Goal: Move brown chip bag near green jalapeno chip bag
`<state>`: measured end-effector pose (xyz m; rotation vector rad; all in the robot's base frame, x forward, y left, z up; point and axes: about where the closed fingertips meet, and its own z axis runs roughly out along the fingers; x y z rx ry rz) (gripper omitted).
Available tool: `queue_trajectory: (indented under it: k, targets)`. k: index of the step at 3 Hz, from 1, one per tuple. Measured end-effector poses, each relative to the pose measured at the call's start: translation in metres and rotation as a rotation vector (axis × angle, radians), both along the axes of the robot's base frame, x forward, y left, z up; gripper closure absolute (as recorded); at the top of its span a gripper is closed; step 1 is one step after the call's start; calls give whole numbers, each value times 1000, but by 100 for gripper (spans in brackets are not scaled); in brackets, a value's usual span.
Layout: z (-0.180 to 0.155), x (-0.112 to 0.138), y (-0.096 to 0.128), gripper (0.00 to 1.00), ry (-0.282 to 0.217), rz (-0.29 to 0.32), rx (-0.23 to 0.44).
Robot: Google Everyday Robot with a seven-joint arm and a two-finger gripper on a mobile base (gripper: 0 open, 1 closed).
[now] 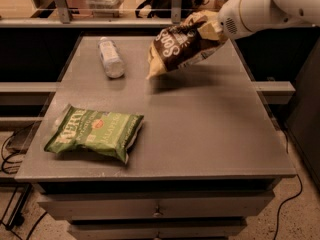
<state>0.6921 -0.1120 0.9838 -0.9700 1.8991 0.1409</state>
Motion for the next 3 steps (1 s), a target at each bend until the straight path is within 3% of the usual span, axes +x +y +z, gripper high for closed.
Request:
queue_trajectory:
  k: [1,3]
  targets:
    - [5,-55,17,100,-13,86,12]
    - [2,-145,51,100,-19,193,84]
